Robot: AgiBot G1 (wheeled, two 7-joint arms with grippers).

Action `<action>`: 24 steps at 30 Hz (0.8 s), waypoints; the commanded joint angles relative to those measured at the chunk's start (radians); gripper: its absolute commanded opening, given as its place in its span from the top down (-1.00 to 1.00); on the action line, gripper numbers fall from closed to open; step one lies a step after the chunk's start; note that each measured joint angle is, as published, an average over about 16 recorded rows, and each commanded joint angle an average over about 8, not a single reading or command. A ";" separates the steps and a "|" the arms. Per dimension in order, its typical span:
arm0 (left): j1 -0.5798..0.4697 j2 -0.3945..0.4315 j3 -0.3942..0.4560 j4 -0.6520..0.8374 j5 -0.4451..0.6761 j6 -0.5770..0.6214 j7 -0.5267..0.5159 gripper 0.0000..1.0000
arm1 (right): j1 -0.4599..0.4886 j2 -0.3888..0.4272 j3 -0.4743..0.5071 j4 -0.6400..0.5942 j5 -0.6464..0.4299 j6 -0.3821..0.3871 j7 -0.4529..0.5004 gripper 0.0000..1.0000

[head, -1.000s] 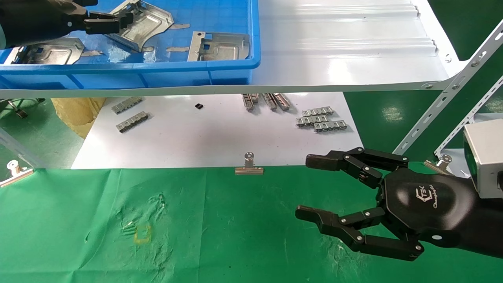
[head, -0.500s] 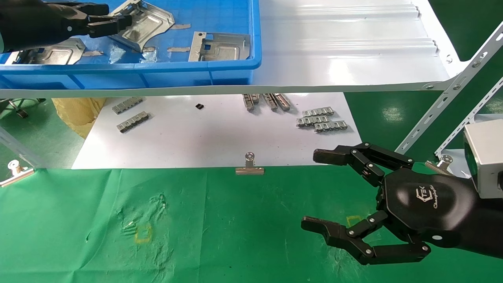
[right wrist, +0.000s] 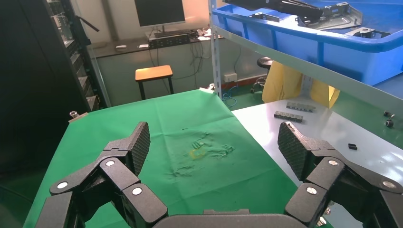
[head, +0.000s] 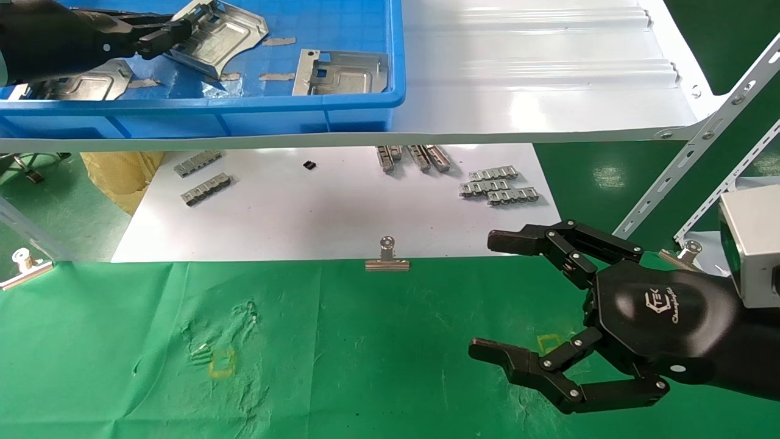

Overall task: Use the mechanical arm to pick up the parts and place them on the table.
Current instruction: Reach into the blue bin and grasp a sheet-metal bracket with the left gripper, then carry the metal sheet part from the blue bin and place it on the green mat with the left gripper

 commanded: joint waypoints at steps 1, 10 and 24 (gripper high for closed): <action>0.003 0.000 -0.002 0.000 -0.002 -0.001 -0.001 1.00 | 0.000 0.000 0.000 0.000 0.000 0.000 0.000 -1.00; 0.000 -0.049 -0.059 -0.061 -0.089 0.221 0.062 1.00 | 0.000 0.000 0.000 0.000 0.000 0.000 0.000 -1.00; 0.087 -0.122 -0.081 -0.236 -0.216 0.637 0.159 1.00 | 0.000 0.000 0.000 0.000 0.000 0.000 0.000 -1.00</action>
